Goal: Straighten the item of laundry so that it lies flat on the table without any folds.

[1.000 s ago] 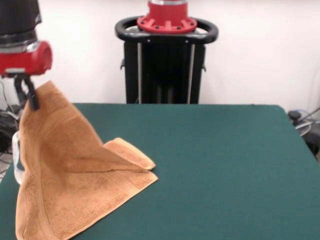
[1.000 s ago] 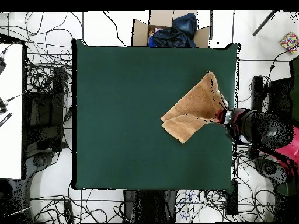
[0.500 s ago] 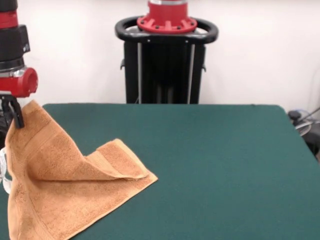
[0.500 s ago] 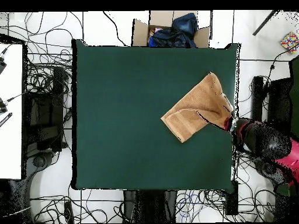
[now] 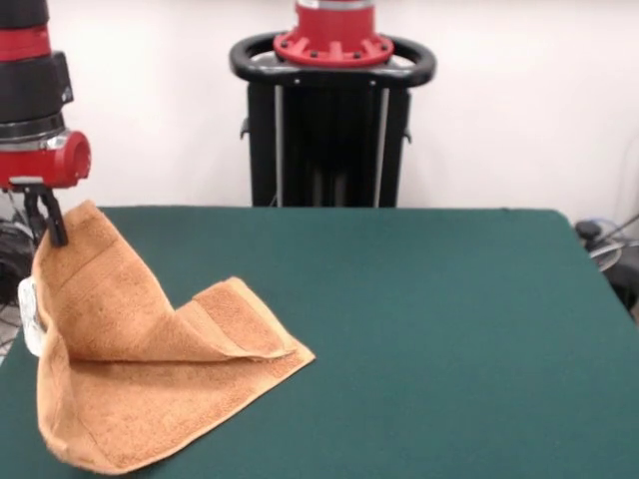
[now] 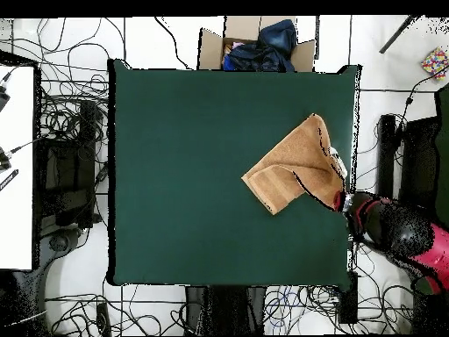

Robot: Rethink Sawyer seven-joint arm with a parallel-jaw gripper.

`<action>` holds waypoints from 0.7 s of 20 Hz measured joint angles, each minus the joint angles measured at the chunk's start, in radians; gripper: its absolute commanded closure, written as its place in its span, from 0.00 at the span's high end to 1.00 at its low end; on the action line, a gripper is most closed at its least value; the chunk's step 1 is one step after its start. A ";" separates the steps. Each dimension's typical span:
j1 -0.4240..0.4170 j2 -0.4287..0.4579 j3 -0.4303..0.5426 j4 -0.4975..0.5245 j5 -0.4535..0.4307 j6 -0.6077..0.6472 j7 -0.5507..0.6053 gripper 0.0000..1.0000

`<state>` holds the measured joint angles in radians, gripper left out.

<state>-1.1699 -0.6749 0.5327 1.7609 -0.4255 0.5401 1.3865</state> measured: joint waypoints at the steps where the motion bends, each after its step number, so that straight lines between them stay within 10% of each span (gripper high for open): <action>1: -0.009 0.000 0.003 0.009 -0.009 -0.012 0.000 0.00; 12: -0.074 -0.008 0.020 0.152 -0.081 -0.218 0.000 0.00; 13: -0.074 -0.015 0.021 0.172 -0.081 -0.225 0.000 1.00; 14: -0.074 -0.016 0.021 0.176 -0.081 -0.225 0.000 1.00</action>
<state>-1.2441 -0.6913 0.5535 1.9366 -0.5065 0.3155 1.3865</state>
